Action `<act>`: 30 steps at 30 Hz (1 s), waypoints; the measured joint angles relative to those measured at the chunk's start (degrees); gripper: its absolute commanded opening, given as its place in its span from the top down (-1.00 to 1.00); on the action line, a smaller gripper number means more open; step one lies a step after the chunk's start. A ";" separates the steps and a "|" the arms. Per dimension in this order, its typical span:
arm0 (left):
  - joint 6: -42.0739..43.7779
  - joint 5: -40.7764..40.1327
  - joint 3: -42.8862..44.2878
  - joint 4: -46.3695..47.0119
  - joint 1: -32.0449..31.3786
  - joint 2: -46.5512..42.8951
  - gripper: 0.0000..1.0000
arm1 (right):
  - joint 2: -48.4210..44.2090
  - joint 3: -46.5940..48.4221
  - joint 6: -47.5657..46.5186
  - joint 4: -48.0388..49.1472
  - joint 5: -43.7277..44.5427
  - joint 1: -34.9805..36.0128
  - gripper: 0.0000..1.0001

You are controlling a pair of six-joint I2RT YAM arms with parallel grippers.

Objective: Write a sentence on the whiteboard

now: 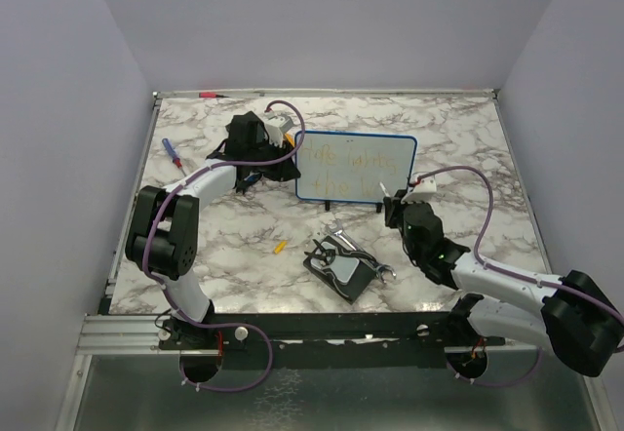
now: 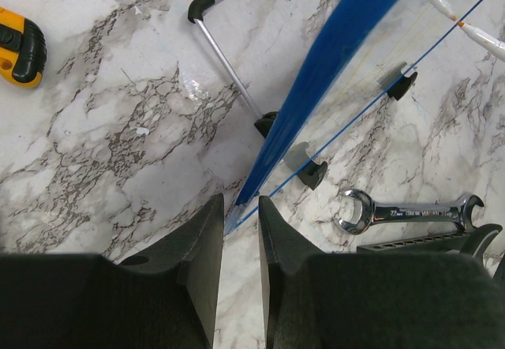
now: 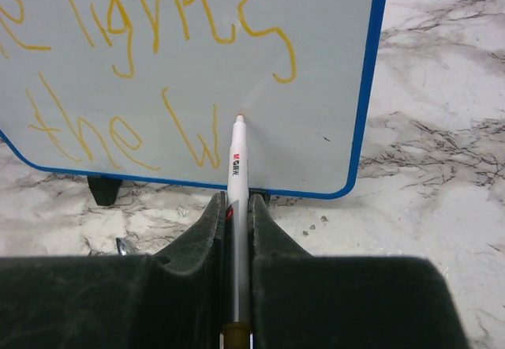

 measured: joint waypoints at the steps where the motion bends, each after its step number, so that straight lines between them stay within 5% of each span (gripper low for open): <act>1: 0.00 -0.02 0.00 0.00 -0.07 0.00 0.51 | 0.00 0.00 0.04 0.15 -0.57 -0.31 0.99; 30: 0.00 -0.13 0.00 -0.02 -0.28 0.00 0.50 | 4.42 0.07 4.00 -1.84 -4.83 -1.70 0.99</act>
